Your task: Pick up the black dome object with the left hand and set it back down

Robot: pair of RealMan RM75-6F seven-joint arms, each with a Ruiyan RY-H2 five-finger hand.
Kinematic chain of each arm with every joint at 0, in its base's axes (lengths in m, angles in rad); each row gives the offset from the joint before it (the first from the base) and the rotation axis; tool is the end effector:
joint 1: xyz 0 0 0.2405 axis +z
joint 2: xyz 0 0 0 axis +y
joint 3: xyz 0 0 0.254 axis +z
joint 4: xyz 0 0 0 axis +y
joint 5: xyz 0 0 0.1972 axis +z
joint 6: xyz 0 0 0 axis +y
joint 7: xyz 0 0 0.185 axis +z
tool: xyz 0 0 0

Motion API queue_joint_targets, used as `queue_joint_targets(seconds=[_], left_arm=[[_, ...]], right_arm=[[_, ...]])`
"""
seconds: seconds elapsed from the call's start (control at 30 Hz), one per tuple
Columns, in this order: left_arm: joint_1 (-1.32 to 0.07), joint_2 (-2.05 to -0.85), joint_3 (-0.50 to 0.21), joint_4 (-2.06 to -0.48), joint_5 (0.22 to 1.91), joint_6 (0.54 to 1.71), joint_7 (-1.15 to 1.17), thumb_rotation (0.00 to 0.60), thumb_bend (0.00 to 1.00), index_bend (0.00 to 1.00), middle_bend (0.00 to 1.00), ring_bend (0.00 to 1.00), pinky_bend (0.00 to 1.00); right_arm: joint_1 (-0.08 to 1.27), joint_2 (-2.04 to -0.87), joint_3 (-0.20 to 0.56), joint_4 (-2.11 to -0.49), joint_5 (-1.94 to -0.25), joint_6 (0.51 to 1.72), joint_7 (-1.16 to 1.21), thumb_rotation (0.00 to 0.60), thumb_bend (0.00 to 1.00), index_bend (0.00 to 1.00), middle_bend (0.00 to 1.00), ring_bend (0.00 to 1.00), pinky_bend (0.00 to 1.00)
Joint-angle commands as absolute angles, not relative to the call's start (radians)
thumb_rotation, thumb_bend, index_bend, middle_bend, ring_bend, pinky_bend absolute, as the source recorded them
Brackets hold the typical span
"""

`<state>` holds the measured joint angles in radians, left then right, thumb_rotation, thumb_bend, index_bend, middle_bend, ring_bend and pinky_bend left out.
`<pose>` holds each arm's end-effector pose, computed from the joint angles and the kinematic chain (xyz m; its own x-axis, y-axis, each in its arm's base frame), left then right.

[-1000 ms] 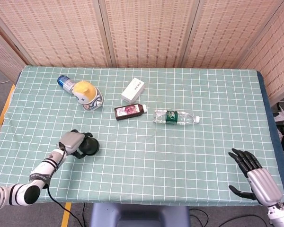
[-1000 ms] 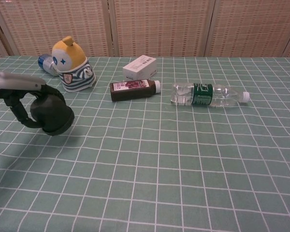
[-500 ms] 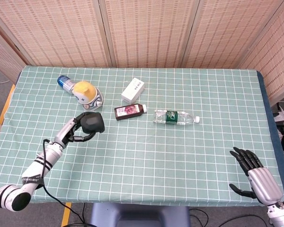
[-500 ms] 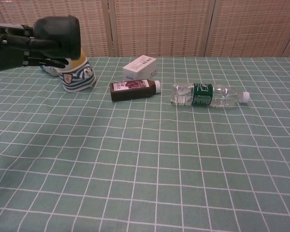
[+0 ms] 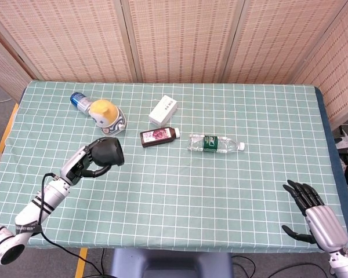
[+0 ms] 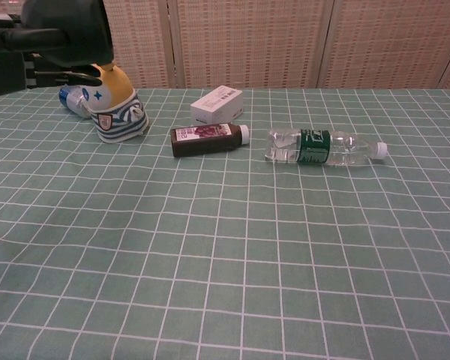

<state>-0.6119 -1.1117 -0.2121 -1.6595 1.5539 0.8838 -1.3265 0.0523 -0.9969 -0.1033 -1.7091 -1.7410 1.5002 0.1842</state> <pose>-0.1497 0.3565 0.0940 -0.6124 0.5676 0.5503 0.6949 0.0546 0.7170 -0.2745 -0.1745 0.1598 0.2624 -0.1831 0.9474 -0.9576 -0.1708 0.2322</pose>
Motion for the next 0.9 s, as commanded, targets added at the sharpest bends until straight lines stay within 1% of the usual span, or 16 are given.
queue_joint_targets(seconds=[0.03,0.13,0.2,0.3,0.33,0.37,0.4,0.47,0.53,0.57,0.6,0.67,0.73,0.8,0.83,0.9], left_arm=[[-0.658,-1.077,-0.132,-1.640,1.640,0.809,-1.104,0.600,0.41,0.76,0.76,0.33,0.15],[-0.699,-1.055,-0.076,-1.651,1.685,0.726,-0.982,0.600,0.41,0.76,0.76,0.33,0.13],[-0.719,-1.052,-0.056,-1.638,1.692,0.679,-0.869,0.600,0.41,0.75,0.76,0.33,0.11],[-0.748,-1.045,-0.050,-1.595,1.638,0.560,-0.530,0.600,0.41,0.73,0.74,0.33,0.11],[-0.747,-1.051,-0.060,-1.575,1.591,0.535,-0.353,0.600,0.41,0.73,0.73,0.33,0.12],[-0.740,-1.061,-0.069,-1.561,1.547,0.535,-0.217,0.600,0.41,0.72,0.73,0.33,0.12],[-0.732,-1.070,-0.075,-1.555,1.513,0.546,-0.131,0.600,0.41,0.72,0.73,0.34,0.12],[-0.721,-1.081,-0.081,-1.556,1.473,0.562,-0.058,0.600,0.41,0.72,0.72,0.34,0.13],[-0.700,-1.106,-0.091,-1.555,1.395,0.611,0.086,0.600,0.41,0.71,0.71,0.34,0.15],[-0.683,-1.127,-0.094,-1.560,1.310,0.658,0.213,0.600,0.41,0.71,0.71,0.34,0.16],[-0.679,-1.125,-0.085,-1.556,1.218,0.667,0.318,0.600,0.41,0.71,0.71,0.35,0.17],[-0.689,-1.137,-0.063,-1.590,1.021,0.749,0.565,0.600,0.41,0.72,0.73,0.38,0.18],[-0.706,-1.158,-0.046,-1.643,0.836,0.872,0.767,0.600,0.41,0.73,0.74,0.41,0.20],[-0.730,-1.174,-0.035,-1.690,0.693,0.982,0.921,0.600,0.42,0.73,0.74,0.41,0.21],[-0.748,-1.185,-0.029,-1.718,0.609,1.055,1.016,0.600,0.42,0.73,0.74,0.41,0.21],[-0.774,-1.210,-0.018,-1.744,0.516,1.165,1.148,0.600,0.42,0.73,0.74,0.41,0.21]], right_arm=[[0.053,-0.998,-0.103,-1.710,-1.739,1.497,0.186,0.600,0.16,0.00,0.00,0.00,0.00],[0.055,-1.001,-0.102,-1.709,-1.737,1.491,0.179,0.600,0.16,0.00,0.00,0.00,0.00],[0.057,-1.002,-0.104,-1.710,-1.738,1.486,0.177,0.600,0.16,0.00,0.00,0.00,0.00],[0.055,-1.000,-0.103,-1.711,-1.737,1.490,0.178,0.600,0.16,0.00,0.00,0.00,0.00],[0.054,-1.000,-0.102,-1.711,-1.737,1.493,0.181,0.600,0.16,0.00,0.00,0.00,0.00],[0.054,-0.999,-0.101,-1.711,-1.736,1.495,0.183,0.600,0.16,0.00,0.00,0.00,0.00],[0.054,-0.999,-0.101,-1.711,-1.736,1.495,0.184,0.600,0.16,0.00,0.00,0.00,0.00],[0.054,-0.998,-0.101,-1.710,-1.736,1.495,0.184,0.600,0.16,0.00,0.00,0.00,0.00],[0.054,-0.997,-0.101,-1.709,-1.736,1.495,0.185,0.600,0.16,0.00,0.00,0.00,0.00],[0.055,-0.997,-0.101,-1.709,-1.737,1.493,0.186,0.600,0.16,0.00,0.00,0.00,0.00],[0.056,-0.997,-0.102,-1.708,-1.737,1.491,0.183,0.600,0.16,0.00,0.00,0.00,0.00],[0.056,-0.999,-0.102,-1.707,-1.738,1.488,0.174,0.600,0.16,0.00,0.00,0.00,0.00],[0.057,-1.000,-0.101,-1.706,-1.737,1.486,0.167,0.600,0.16,0.00,0.00,0.00,0.00],[0.056,-1.000,-0.101,-1.707,-1.736,1.485,0.160,0.600,0.16,0.00,0.00,0.00,0.00],[0.055,-1.000,-0.102,-1.709,-1.736,1.485,0.159,0.600,0.16,0.00,0.00,0.00,0.00],[0.055,-0.998,-0.102,-1.710,-1.737,1.487,0.159,0.600,0.16,0.00,0.00,0.00,0.00]])
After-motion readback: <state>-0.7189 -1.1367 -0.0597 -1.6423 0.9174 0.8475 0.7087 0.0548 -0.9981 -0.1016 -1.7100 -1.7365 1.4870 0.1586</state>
